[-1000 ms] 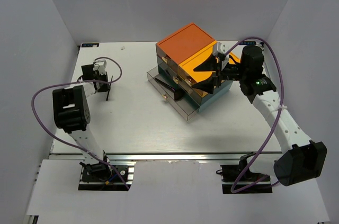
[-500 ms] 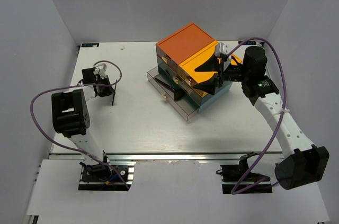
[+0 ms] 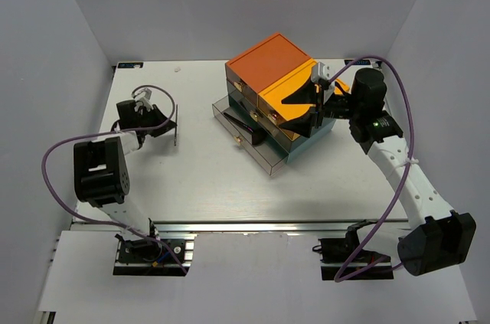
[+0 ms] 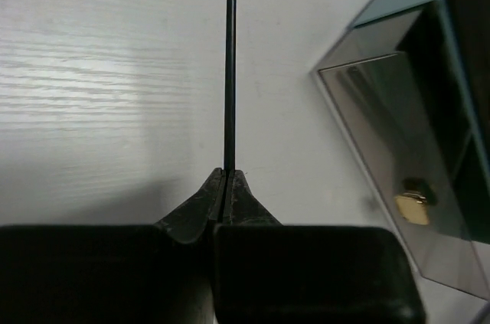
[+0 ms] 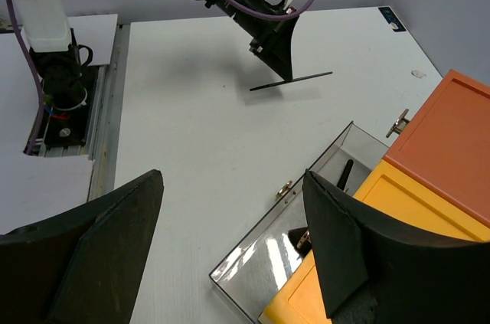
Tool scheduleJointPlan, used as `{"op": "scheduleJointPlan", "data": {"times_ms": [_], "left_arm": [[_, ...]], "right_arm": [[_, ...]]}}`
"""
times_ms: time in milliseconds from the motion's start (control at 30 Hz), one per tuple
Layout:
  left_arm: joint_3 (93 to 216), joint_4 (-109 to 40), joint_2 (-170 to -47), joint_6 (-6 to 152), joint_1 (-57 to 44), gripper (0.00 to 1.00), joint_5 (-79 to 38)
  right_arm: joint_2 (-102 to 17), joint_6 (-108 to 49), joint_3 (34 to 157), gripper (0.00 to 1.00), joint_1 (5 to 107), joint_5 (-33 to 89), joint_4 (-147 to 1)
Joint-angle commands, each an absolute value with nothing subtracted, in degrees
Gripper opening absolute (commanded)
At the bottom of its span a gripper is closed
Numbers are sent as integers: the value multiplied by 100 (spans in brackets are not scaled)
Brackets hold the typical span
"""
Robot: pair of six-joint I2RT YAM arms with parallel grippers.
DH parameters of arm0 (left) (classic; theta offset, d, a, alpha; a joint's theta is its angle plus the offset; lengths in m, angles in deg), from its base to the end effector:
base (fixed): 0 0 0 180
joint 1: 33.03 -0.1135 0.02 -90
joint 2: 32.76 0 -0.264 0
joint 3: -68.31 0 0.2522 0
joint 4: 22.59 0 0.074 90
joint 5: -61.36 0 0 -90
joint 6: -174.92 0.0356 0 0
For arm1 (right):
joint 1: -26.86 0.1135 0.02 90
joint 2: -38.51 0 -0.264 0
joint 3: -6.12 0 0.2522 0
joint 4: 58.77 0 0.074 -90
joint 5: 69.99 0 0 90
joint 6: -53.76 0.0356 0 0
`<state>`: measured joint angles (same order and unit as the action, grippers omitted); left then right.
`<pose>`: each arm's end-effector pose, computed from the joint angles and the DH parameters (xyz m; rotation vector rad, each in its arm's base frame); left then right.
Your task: Organize the makeup
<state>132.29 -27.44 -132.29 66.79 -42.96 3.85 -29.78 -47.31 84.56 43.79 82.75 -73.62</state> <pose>0.3462 0.0412 0.1598 -0.2484 2.2281 -0.7191 0.2401 0.1062 0.3958 -1.1656 1.2361 0.9717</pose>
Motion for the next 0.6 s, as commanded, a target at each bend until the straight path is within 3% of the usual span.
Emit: {"op": "scheduleJointPlan", "data": {"times_ms": [0, 133, 300, 567], "left_arm": [[12972, -1486, -12751, 5717, -3998, 0, 1056], [12594, 53, -12733, 4173, -3339, 0, 1109], [12277, 2108, -13031, 2659, -2277, 0, 337], [12373, 2711, -13576, 1110, -1291, 0, -1341]], "right_arm": [[-2828, -4679, 8413, 79, 4364, 8311, -7078], [-2828, -4670, 8377, 79, 4356, 8312, -7051], [-2776, -4696, 8351, 79, 4356, 8303, -7051], [-2644, -4696, 8228, 79, 4312, 8303, -7069]]}}
